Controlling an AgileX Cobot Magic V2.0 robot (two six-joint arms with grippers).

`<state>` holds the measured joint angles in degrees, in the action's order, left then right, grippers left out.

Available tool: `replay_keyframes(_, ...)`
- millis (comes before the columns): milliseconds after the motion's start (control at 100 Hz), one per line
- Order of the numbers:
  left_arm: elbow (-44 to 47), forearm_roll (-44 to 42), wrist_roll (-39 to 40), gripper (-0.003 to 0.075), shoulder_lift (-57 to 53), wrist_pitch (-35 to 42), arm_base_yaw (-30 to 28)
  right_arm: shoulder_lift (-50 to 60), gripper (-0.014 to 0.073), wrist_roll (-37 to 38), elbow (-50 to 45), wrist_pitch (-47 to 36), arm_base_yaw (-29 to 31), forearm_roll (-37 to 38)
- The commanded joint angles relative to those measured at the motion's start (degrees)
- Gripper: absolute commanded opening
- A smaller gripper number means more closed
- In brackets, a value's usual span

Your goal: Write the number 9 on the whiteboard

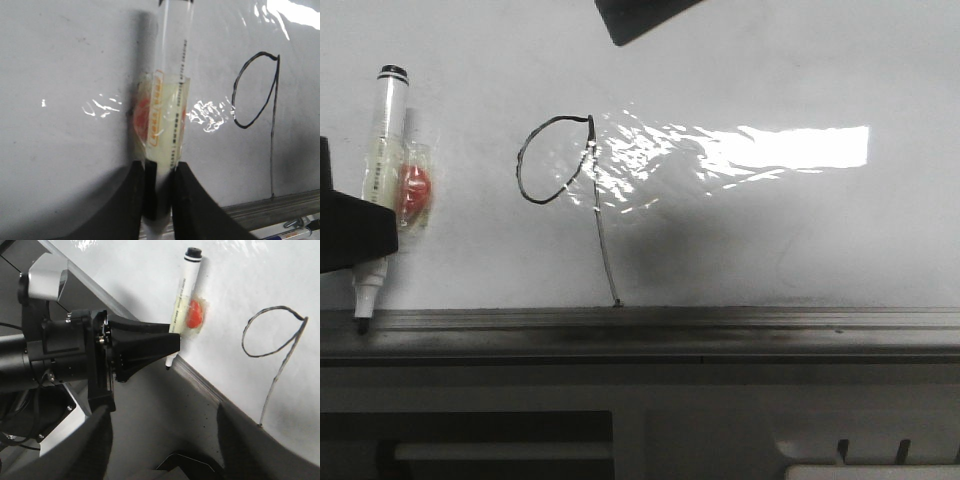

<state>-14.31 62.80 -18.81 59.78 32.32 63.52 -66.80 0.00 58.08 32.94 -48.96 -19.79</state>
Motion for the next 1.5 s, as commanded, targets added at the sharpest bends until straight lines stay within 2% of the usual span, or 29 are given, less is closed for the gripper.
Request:
replay_keyframes(0, -1.49, -0.74, 0.27, -0.002, -0.17, 1.78, 0.01, 1.51, 0.0389, -0.46, 1.77, -2.65, -0.06, -1.01)
replay_keyframes(190, -1.49, -0.74, 0.27, -0.0006, -0.17, 1.78, 0.01, 1.51, 0.0389, -0.46, 1.77, -0.57, -0.06, -1.13)
replay_keyframes(240, -1.49, -0.74, 0.27, 0.0039, -0.17, 1.78, 0.01, 1.51, 0.0389, -0.46, 1.77, -0.57, -0.06, -1.13)
replay_keyframes(400, -1.49, -0.74, 0.27, 0.028, -0.17, 1.78, 0.01, 1.51, 0.0389, -0.46, 1.77, -0.57, -0.06, -1.13)
replay_keyframes(500, -1.49, -0.74, 0.65, 0.0326, -0.71, 1.78, 0.01, 1.51, 0.0389, -0.46, 1.77, -0.57, -0.06, -1.13)
replay_keyframes(620, -1.6, -0.85, 0.65, 0.0326, -3.6, 1.69, 0.01, 1.9, 0.0372, -0.46, 1.77, -0.81, -0.06, 0.16)
replay_keyframes(690, -1.6, -1.37, 0.65, 0.0326, -6.27, 1.69, 0.01, 2.89, 0.0299, -0.46, 1.77, -1.26, -0.06, 1.57)
replay_keyframes(870, -1.49, -3.12, -0.72, 0.0304, -14.81, 1.49, 0.01, 8.0, -0.0081, -0.46, -0.53, -5.4, -0.06, 5.26)
replay_keyframes(910, -1.49, -4.32, -2.17, 0.0253, -17.08, 1.08, 0.01, 9.43, -0.0069, -0.46, -2.22, -6.91, -0.06, 5.43)
replay_keyframes(960, -1.49, -5.68, -4.37, 0.0147, -19.69, 0.38, 0.01, 11.61, -0.0069, -0.46, -4.83, -9.49, -0.06, 6.1)
replay_keyframes(1000, -1.49, -7.2, -7.01, 0.0018, -22.32, -0.51, 0.01, 13.72, -0.0069, -0.46, -7.17, -12.19, -0.06, 7.14)
replay_keyframes(1020, -1.4, -7.48, -7.99, -0.0018, -23.02, -0.8, 0.01, 14.81, -0.0069, -0.46, -8.74, -13.63, -0.06, 8.04)
replay_keyframes(1130, -0.62, -10.02, -14.53, -0.002, -28.49, -3.33, 0.01, 21.39, -0.0069, -0.46, -19.2, -24.26, -0.06, 13.68)
replay_keyframes(1290, 3.75, -14.27, -17.73, -0.002, -35.46, -4.67, 0.01, 32.41, -0.0069, -0.58, -35.83, -41.72, -0.06, 19.79)
replay_keyframes(1490, 9.62, -14.15, -17.73, -0.002, -39.11, -4.67, 0.01, 44.15, -0.0069, -0.58, -50.24, -56.89, -0.06, 20.58)
